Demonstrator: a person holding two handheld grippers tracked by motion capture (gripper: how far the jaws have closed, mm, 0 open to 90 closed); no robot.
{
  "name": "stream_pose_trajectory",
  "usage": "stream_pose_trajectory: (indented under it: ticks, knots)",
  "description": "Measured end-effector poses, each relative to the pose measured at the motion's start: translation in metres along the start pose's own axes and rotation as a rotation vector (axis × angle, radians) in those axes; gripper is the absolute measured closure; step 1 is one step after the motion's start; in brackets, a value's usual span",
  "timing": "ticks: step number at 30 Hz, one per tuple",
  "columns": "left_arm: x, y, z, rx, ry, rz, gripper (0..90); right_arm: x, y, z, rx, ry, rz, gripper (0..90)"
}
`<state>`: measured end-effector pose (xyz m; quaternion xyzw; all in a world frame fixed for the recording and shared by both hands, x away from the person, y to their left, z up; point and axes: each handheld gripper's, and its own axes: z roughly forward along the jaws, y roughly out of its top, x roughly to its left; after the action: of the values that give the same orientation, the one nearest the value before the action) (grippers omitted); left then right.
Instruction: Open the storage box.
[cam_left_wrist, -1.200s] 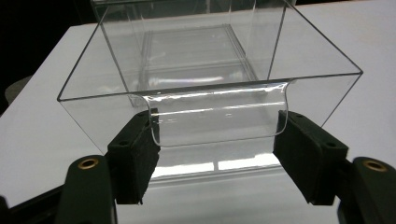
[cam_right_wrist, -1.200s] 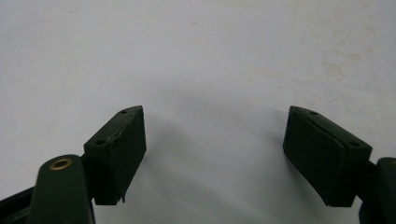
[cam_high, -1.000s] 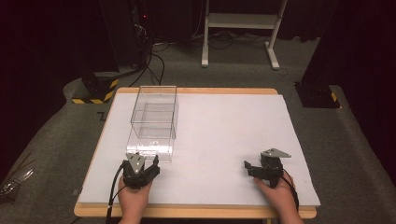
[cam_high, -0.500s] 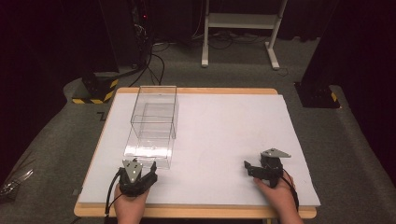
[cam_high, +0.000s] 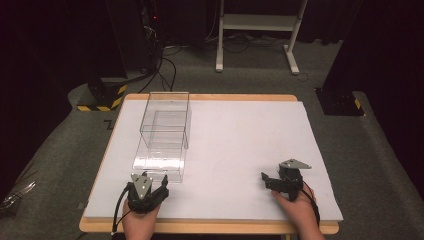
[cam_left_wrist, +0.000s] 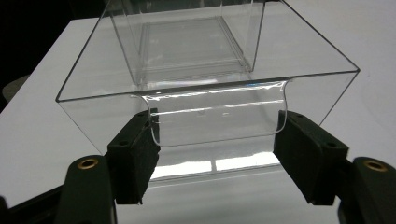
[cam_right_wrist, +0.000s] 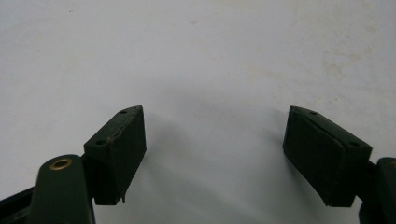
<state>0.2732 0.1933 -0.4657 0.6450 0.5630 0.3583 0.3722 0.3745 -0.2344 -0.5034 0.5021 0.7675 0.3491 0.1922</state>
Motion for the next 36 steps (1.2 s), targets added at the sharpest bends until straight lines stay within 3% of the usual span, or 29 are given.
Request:
stream_pose_trajectory:
  ticks: [10,15,19,28,36]
  knots:
    - [0.004,0.0,-0.002,-0.003,-0.032,-0.017,32.1,0.0,0.0,0.0,0.0,0.0,0.0,21.2]
    - [0.005,0.0,-0.006,-0.02,-0.031,0.002,27.8,0.0,0.0,0.0,0.001,0.001,0.002,21.2]
    - [0.009,0.003,-0.01,-0.033,-0.032,-0.011,26.0,0.0,0.0,0.0,0.001,0.002,0.001,21.2]
    - [0.016,0.014,-0.02,-0.078,-0.045,-0.015,26.4,0.0,0.0,0.0,0.001,0.001,0.0,21.2]
    - [0.025,0.03,-0.017,-0.097,-0.09,-0.03,30.0,0.0,0.0,0.0,0.0,0.002,0.001,21.2]
